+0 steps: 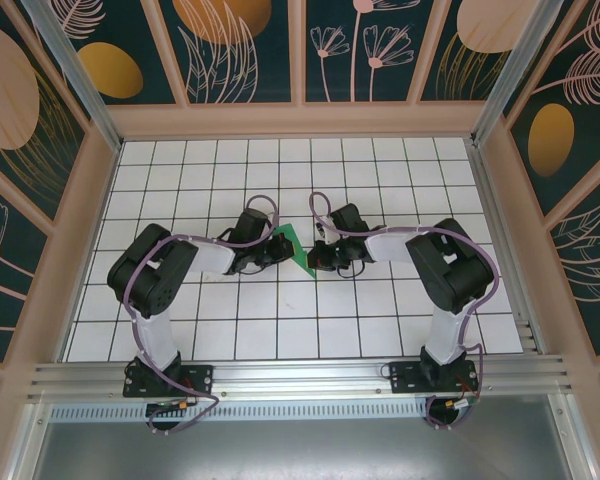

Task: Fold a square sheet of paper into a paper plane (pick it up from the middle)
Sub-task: Fold the wing for the fifth time at the center of the table.

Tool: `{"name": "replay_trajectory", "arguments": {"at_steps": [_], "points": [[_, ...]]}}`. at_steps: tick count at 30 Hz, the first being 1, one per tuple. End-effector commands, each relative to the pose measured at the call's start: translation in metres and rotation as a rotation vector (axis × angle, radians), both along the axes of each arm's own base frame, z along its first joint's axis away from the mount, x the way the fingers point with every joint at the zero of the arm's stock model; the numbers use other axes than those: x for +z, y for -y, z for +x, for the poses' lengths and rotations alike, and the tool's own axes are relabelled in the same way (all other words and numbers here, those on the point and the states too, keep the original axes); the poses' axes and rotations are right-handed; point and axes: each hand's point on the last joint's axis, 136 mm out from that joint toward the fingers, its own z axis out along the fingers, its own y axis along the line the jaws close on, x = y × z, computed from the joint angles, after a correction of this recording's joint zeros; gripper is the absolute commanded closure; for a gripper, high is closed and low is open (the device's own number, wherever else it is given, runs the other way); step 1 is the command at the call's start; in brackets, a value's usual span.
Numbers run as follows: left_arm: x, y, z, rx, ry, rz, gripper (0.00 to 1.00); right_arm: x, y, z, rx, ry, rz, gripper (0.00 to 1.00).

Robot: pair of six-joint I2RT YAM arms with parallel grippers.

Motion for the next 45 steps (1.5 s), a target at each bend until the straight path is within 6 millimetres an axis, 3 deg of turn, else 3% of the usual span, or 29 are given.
{"name": "replay_trajectory", "arguments": {"at_steps": [1,5,9,21,25,29,32,37,40,45], "points": [[-0.024,-0.029,0.016,0.112,0.016,0.171,0.90,-0.071,0.054,-0.043,-0.052,-0.184,-0.284,1.00],[-0.032,-0.060,0.030,0.239,0.020,0.263,0.89,-0.075,0.059,-0.048,-0.050,-0.197,-0.301,1.00],[-0.031,-0.081,0.043,0.322,0.027,0.227,0.88,-0.077,0.060,-0.050,-0.051,-0.203,-0.303,1.00],[-0.027,-0.105,0.076,0.348,0.087,0.281,0.86,-0.074,0.054,-0.051,-0.047,-0.204,-0.268,1.00],[-0.016,-0.107,0.086,0.347,0.110,0.319,0.84,-0.048,0.035,-0.034,-0.060,-0.148,-0.181,0.98],[0.002,-0.115,0.095,0.382,0.125,0.364,0.76,0.000,0.010,-0.011,-0.063,-0.052,-0.041,0.94],[0.023,-0.113,0.101,0.391,0.137,0.350,0.65,0.039,0.004,0.008,-0.083,0.045,0.005,0.85],[0.044,-0.110,0.095,0.394,0.106,0.318,0.52,0.075,0.023,0.035,-0.188,0.177,-0.009,0.58],[0.047,-0.111,0.084,0.400,0.057,0.342,0.46,0.079,0.059,0.053,-0.286,0.251,-0.078,0.43],[0.053,-0.095,0.061,0.376,0.022,0.413,0.36,0.073,0.100,0.066,-0.385,0.319,-0.132,0.29]]}}
